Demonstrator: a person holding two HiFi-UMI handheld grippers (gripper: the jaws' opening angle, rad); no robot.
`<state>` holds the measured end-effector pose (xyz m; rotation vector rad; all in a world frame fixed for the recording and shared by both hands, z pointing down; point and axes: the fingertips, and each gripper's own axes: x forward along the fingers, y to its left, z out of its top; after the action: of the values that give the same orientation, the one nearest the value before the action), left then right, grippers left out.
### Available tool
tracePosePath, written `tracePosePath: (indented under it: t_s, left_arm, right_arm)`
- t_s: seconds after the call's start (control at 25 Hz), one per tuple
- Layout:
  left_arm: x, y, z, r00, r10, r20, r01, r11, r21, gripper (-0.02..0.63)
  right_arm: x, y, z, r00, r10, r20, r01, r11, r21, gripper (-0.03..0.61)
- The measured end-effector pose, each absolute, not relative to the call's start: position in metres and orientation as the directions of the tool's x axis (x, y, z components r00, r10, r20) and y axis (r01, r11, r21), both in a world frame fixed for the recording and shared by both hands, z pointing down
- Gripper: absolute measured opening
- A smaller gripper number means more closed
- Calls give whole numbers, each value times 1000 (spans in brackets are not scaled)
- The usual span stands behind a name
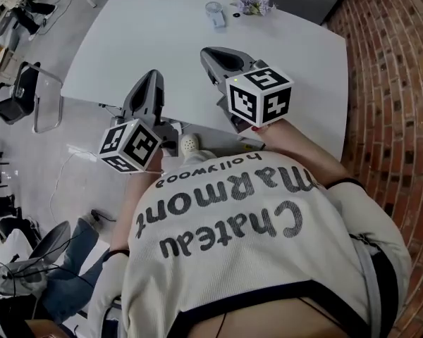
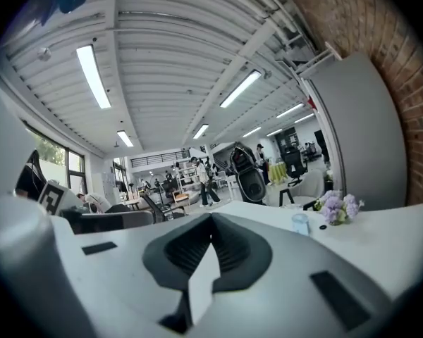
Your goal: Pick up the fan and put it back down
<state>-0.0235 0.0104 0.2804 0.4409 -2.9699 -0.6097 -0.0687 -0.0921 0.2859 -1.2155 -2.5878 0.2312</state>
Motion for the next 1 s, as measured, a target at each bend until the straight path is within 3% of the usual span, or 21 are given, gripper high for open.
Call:
tracePosePath:
  t_s: [1.0]
  left_arm:
    - [-31, -3, 283, -939, -342, 22, -306, 866, 396, 2]
  right_arm:
    - [-76, -120, 302, -675, 703, 225, 634, 709, -309, 3]
